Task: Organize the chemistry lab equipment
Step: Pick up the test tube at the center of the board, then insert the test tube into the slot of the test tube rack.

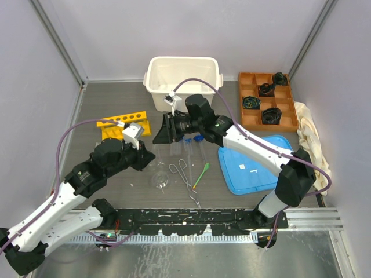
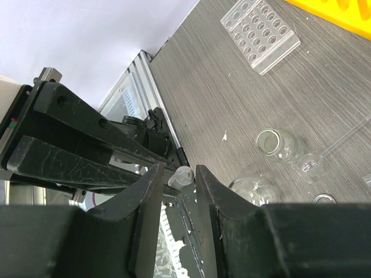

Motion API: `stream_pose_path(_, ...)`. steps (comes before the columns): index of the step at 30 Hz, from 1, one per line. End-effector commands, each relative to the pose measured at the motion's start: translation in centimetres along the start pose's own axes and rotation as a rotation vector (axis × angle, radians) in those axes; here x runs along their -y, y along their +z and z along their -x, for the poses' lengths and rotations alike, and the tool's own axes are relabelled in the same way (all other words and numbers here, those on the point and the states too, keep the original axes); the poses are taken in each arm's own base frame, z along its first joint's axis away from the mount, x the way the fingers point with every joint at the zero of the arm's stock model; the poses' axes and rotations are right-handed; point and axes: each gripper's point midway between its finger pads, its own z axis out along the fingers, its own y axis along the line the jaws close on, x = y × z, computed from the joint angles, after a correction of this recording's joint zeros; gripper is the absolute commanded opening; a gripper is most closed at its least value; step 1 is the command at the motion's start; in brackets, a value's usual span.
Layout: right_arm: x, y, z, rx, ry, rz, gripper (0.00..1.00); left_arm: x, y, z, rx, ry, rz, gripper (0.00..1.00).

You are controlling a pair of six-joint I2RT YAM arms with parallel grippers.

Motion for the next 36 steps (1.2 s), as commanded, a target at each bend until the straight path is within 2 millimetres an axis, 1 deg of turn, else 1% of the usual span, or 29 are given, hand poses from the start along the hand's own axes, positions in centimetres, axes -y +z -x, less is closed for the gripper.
stream_pose_path(1,-2.3,0.0,2.1,0.053,-0.053,0.066,0.33,0.8,-0.1,1.8,0.060,0.016,-0.032,0.01)
stream_pose_path(4,-2.3,0.0,2.0,0.049,-0.051,0.069,0.24,0.8,-0.1,1.9,0.063,0.016,-0.030,0.01)
stream_pose_path(7,-2.4,0.0,1.9,0.044,-0.052,0.072,0.18,0.5,0.0,1.9,0.064,0.015,-0.019,0.01)
stream_pose_path(10,-2.3,0.1,1.8,0.040,-0.051,0.070,0.06,0.3,0.1,1.8,0.061,0.013,-0.006,0.02)
stream_pose_path(11,-2.3,0.2,1.7,0.037,-0.051,0.070,0.02,0.1,0.1,1.7,0.058,0.009,0.005,0.06)
stream_pose_path(12,-2.2,0.3,1.7,0.036,-0.052,0.067,0.01,-0.2,0.2,1.6,0.054,0.004,0.020,0.15)
stream_pose_path(14,-1.6,0.5,1.7,0.037,-0.060,0.045,0.01,-0.8,0.2,1.3,0.042,-0.007,0.059,0.31)
stream_pose_path(15,-1.2,0.6,1.8,0.041,-0.067,0.026,0.01,-1.2,0.2,1.3,0.037,-0.013,0.082,0.35)
stream_pose_path(18,0.3,1.2,2.5,0.043,-0.102,-0.043,0.01,-2.8,-0.3,1.3,0.043,-0.043,0.180,0.40)
stream_pose_path(22,3.1,2.4,3.9,0.056,-0.177,-0.156,0.01,-5.0,-1.7,2.0,0.099,-0.083,0.315,0.49)
stream_pose_path(26,6.2,4.0,5.6,0.085,-0.254,-0.272,0.01,-6.9,-3.0,2.8,0.139,-0.105,0.436,0.51)
stream_pose_path(29,8.1,5.4,6.9,0.115,-0.321,-0.331,0.01,-8.1,-3.2,3.0,0.119,-0.095,0.524,0.52)
stream_pose_path(33,9.9,7.2,8.3,0.178,-0.403,-0.413,0.01,-9.7,-2.9,3.9,0.074,-0.087,0.620,0.52)
stream_pose_path(36,11.0,8.6,9.0,0.208,-0.446,-0.449,0.01,-11.4,-2.3,4.5,0.043,-0.130,0.645,0.52)
